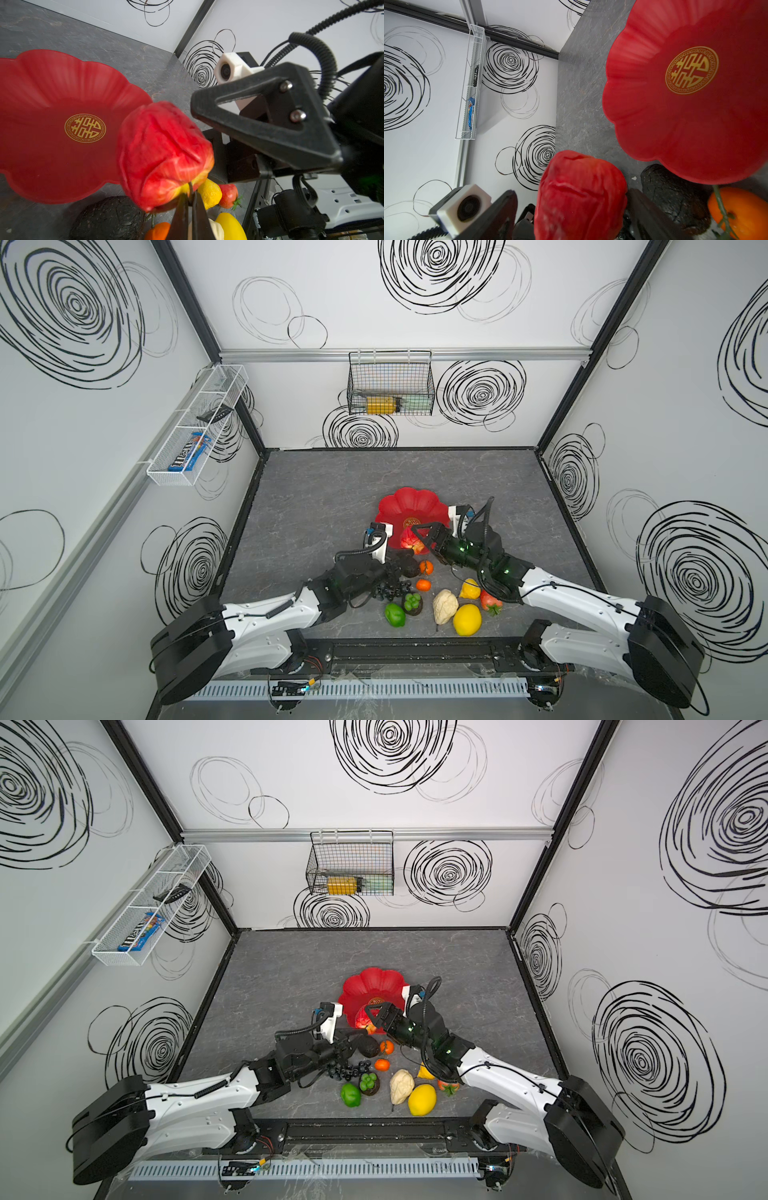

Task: Place and organize the fake fruits in the fruit bowl
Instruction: 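Open the right gripper and draw it back while the left gripper holds the apple, then carry the red apple with the left gripper over the bowl center and lower it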

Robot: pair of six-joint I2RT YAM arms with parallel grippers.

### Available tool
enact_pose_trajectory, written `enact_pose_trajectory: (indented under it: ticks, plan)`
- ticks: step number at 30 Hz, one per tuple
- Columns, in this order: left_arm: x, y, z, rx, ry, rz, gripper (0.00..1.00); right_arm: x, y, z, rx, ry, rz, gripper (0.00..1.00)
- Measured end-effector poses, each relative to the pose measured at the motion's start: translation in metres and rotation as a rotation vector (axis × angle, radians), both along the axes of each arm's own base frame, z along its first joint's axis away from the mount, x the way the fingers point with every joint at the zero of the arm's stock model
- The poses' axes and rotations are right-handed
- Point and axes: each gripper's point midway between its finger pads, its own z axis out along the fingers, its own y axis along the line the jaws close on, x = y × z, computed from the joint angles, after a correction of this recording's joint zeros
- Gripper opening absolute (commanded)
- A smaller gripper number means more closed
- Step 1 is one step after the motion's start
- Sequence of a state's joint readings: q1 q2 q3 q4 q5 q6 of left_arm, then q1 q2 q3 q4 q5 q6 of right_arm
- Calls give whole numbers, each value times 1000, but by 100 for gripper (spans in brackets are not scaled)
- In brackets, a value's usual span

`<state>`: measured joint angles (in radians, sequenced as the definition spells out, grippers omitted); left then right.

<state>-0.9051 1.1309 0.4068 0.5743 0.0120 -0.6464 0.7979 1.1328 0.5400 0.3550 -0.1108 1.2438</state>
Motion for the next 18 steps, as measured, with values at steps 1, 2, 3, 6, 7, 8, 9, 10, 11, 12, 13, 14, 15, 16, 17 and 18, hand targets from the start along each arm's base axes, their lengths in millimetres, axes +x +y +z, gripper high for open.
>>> enact_pose_trajectory:
  ticks: [1,2,3,6,7,8,9,10,11,12,13,14,15,16,17,18]
  plan:
    - [2,1,0,16,5,4,0,0,-2,-2,-10,2,-6,96]
    - [5,1,1,31,10,8,0,2,-4,-3,-19,3,-13,97]
    - [8,1,2,50,15,12,0,3,-7,-4,-29,2,-21,97]
    - [17,1,3,110,39,22,0,7,-18,-2,-47,-12,-49,98]
    - [20,0,3,129,48,24,0,9,-23,-1,-50,-21,-63,98]
    - [23,0,1,147,61,25,0,10,-30,0,-55,-30,-78,98]
    - [26,-1,-2,167,76,28,0,12,-36,0,-63,-36,-94,98]
    - [29,0,-6,189,95,33,0,13,-44,1,-70,-45,-111,98]
    - [31,0,-10,206,113,35,0,14,-51,0,-79,-49,-126,98]
    - [34,1,-16,227,135,37,0,15,-59,-2,-88,-54,-142,98]
    - [36,1,-21,243,154,37,0,16,-67,-2,-97,-60,-159,98]
    - [38,1,-28,268,182,37,0,16,-75,-4,-108,-64,-175,98]
    - [40,1,-34,290,206,37,0,15,-83,-5,-120,-74,-189,98]
    - [42,0,-39,309,228,35,0,14,-89,-6,-133,-83,-202,98]
    - [46,-2,-43,331,250,35,0,13,-96,-8,-147,-93,-215,98]
    - [49,-4,-46,350,270,32,0,11,-102,-9,-164,-105,-224,98]
